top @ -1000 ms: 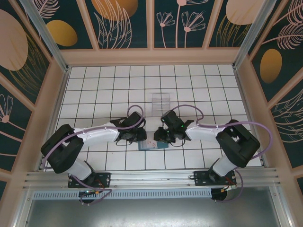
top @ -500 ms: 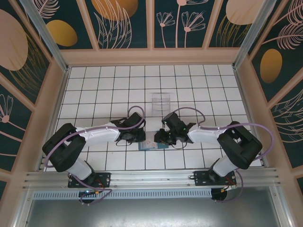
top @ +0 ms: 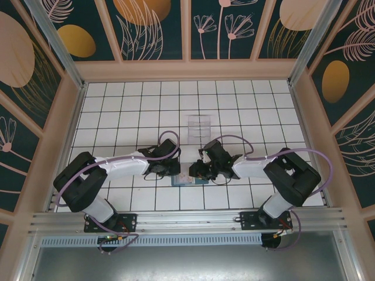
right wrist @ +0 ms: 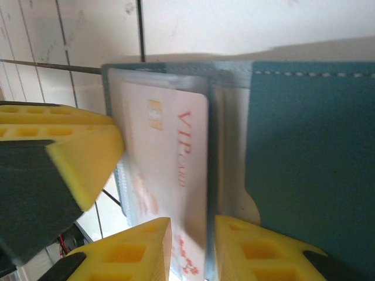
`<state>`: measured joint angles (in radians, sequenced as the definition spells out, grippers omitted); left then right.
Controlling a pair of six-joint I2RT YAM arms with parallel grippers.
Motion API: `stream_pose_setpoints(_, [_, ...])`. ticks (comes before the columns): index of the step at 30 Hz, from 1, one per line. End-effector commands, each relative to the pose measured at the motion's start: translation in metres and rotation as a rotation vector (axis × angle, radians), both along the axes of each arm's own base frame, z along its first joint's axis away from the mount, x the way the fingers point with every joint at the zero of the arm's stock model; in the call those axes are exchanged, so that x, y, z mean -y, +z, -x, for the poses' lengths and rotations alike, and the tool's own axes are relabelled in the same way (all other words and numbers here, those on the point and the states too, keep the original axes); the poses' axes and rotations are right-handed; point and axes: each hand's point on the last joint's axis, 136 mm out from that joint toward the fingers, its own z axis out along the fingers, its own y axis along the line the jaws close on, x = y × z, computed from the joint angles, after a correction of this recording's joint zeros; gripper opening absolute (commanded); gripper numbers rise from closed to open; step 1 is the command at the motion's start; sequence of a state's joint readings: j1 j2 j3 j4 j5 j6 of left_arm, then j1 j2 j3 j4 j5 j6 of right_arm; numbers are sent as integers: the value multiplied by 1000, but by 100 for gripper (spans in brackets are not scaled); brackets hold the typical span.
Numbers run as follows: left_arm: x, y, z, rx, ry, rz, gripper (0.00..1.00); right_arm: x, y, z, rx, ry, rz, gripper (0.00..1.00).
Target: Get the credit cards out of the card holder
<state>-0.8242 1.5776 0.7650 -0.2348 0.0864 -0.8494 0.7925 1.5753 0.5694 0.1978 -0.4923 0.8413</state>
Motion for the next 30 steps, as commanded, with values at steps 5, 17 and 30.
stream_pose_setpoints(5, [-28, -38, 22, -95, -11, -139, 18, -2, -6, 2, -27, 2, -28, 26])
stream_pose_setpoints(17, [-30, -44, 25, -113, -12, -147, 18, -3, -6, 2, -25, 9, -38, 11])
stream_pose_setpoints(30, [-35, -46, 28, -112, -10, -157, 17, 18, -7, 6, -26, -19, 0, 8])
